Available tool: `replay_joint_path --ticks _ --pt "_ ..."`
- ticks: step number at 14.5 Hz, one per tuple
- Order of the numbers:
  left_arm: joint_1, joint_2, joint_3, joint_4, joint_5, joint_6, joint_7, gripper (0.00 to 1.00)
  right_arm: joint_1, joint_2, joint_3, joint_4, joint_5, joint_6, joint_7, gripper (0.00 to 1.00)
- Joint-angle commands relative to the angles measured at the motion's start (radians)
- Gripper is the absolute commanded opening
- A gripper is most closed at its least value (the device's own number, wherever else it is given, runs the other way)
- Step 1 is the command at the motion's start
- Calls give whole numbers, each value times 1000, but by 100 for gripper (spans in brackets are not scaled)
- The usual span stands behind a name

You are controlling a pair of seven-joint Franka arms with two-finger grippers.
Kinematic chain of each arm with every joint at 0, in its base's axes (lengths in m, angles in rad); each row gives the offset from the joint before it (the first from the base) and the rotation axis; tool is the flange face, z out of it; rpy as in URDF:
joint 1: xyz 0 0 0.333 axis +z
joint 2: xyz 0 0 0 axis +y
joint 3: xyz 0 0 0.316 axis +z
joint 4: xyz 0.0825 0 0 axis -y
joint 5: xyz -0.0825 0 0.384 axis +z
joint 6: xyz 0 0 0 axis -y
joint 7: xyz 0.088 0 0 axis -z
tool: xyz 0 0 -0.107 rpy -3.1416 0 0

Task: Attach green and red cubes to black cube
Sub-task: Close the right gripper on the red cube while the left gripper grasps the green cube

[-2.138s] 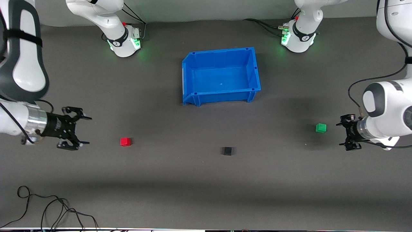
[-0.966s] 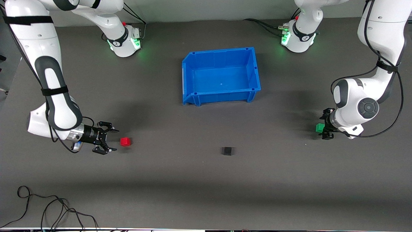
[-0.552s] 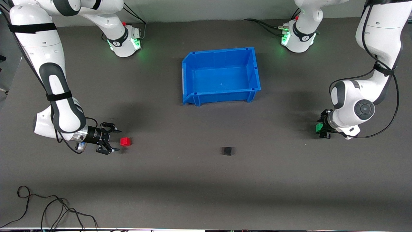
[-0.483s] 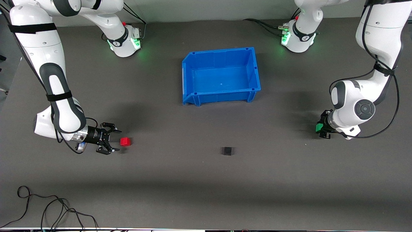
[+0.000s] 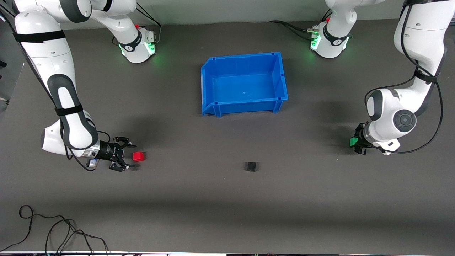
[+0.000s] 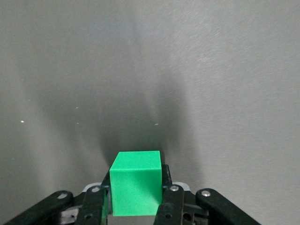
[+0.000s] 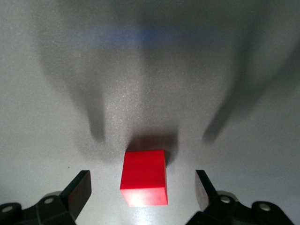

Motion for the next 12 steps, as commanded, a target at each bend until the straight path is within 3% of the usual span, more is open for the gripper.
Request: replay_joint_path --ticks 1,3,5,12 --pt "-7 -18 2 53 -1 -44 -60 0 8 18 2 23 33 3 -29 94" --pt "-10 -16 -1 130 -4 -169 -70 0 8 25 3 28 39 3 -30 87" --pt "-20 -13 -2 193 -20 -251 -79 0 8 25 3 28 39 0 -32 73" --pt "-46 -13 -5 245 -50 -270 -96 0 8 23 3 43 39 -6 -32 24"
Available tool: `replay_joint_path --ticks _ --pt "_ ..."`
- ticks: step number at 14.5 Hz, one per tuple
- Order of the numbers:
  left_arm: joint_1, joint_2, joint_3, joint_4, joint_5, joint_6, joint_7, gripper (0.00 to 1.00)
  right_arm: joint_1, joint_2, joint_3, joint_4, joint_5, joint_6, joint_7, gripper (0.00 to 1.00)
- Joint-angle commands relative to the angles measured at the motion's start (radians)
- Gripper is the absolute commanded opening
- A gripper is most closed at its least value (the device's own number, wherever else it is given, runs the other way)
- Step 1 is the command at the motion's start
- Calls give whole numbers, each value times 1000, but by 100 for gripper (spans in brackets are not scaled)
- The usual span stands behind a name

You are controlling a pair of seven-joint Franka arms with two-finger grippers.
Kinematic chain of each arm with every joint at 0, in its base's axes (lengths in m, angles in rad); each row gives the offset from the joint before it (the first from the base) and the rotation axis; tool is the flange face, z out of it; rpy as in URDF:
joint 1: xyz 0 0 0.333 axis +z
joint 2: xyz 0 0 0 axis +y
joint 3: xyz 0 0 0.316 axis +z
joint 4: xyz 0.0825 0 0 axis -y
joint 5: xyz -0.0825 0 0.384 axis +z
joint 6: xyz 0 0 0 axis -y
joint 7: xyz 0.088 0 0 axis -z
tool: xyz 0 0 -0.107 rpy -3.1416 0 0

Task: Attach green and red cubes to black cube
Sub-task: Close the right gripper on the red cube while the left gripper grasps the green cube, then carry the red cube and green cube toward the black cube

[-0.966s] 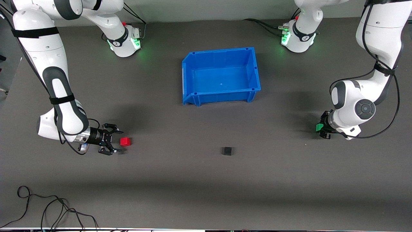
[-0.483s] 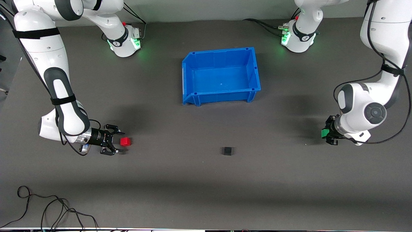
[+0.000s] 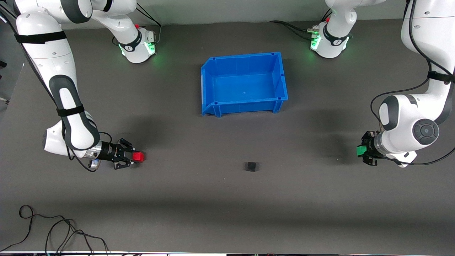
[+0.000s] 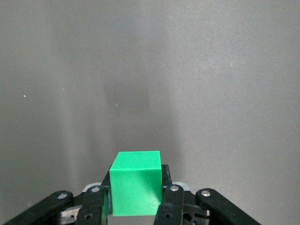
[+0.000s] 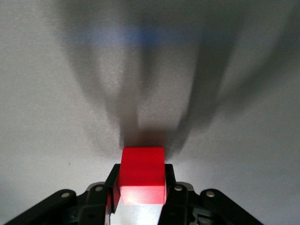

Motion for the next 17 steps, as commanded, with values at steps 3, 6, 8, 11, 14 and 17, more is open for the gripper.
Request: replay_joint_path --ticks 3,6,8,11,14,17 --pt "-45 -7 8 33 -11 -28 -41 0 8 15 -2 58 31 -21 -17 23" --pt "-50 -8 2 51 -9 -38 -43 0 36 19 0 105 32 -51 21 23" --pt "-53 -4 -7 74 -11 -54 -63 0 95 25 0 147 32 -49 111 23" --pt "-94 2 -10 100 -18 -54 -125 0 164 68 1 249 32 -51 255 23" --pt "-178 77 -10 195 -38 -47 -231 0 238 110 1 341 34 -49 405 23" --pt "-246 160 -10 290 -40 -35 -317 0 298 169 1 440 38 -48 515 24"
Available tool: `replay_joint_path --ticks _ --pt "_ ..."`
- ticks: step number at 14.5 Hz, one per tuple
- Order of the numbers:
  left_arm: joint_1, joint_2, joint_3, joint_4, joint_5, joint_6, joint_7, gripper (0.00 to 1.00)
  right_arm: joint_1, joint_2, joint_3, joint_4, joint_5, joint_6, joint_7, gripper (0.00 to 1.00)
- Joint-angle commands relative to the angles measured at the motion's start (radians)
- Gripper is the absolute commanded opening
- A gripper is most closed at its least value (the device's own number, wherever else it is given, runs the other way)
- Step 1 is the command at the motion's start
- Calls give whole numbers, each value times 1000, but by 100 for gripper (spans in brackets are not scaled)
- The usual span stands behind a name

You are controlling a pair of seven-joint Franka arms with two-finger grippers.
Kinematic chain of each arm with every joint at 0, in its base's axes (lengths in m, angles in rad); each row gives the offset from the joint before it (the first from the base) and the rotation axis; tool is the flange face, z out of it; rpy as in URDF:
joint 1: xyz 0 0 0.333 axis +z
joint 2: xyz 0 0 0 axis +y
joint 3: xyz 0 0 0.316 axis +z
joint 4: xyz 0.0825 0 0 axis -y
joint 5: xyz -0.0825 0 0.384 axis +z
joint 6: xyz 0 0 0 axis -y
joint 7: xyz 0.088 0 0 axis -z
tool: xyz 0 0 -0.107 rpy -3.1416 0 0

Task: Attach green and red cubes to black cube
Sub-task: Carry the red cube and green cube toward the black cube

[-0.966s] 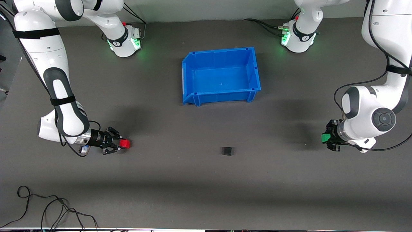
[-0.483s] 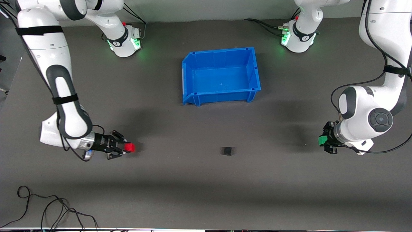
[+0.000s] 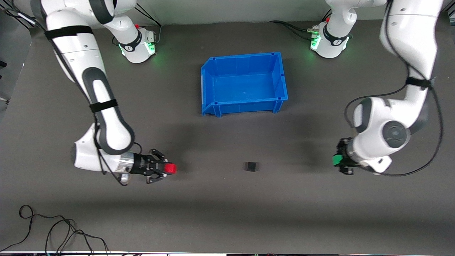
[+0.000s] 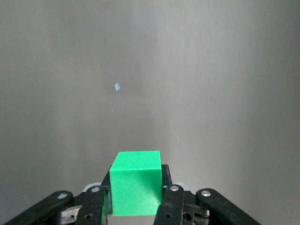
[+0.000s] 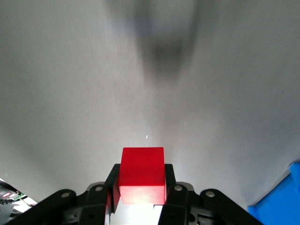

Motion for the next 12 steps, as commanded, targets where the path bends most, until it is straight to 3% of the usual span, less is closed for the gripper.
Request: replay_joint_path --ticks 1,6,12 --pt "-56 96 14 119 -15 -8 -72 0 51 92 -12 122 44 -10 83 24" --pt "-103 181 2 176 -125 131 -162 0 145 170 -12 215 89 3 215 24" --pt "-188 225 -1 179 -133 142 -191 0 260 257 -12 297 104 169 333 24"
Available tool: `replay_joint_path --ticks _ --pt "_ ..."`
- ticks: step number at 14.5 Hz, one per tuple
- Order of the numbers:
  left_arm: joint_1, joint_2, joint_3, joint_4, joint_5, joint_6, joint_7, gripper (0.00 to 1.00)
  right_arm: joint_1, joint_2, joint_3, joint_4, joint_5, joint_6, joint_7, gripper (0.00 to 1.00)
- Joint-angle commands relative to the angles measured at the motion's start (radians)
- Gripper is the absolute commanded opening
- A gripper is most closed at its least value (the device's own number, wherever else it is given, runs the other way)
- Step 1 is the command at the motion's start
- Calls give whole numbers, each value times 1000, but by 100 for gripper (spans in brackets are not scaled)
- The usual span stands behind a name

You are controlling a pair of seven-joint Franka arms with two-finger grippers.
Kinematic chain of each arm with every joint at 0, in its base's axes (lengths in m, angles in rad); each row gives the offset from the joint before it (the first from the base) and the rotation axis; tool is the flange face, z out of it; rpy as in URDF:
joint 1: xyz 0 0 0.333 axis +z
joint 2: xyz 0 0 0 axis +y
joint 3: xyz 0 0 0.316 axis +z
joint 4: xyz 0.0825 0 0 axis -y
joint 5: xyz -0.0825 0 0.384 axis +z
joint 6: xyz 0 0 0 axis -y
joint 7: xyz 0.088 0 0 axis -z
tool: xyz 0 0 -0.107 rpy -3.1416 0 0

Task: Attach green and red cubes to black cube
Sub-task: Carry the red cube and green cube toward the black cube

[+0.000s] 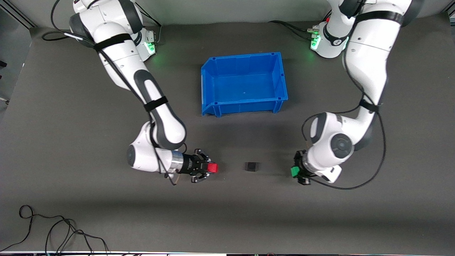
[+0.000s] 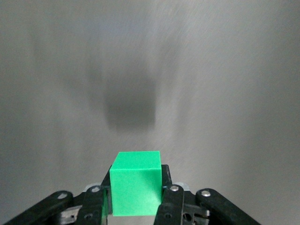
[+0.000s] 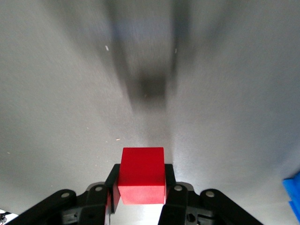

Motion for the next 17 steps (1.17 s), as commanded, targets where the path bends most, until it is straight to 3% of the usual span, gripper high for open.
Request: replay_joint_path --ticks 1,5,12,17 --pt "-31 20 13 31 -17 -1 -32 0 55 79 -14 100 26 66 79 24" --pt "-63 35 13 53 -15 -10 -76 0 101 123 -14 152 24 103 103 23" --pt "-126 136 11 169 -17 -10 -133 0 158 177 -14 219 18 157 173 20" --pt "-139 193 11 232 -18 -1 -139 0 169 189 -14 221 18 160 176 20"
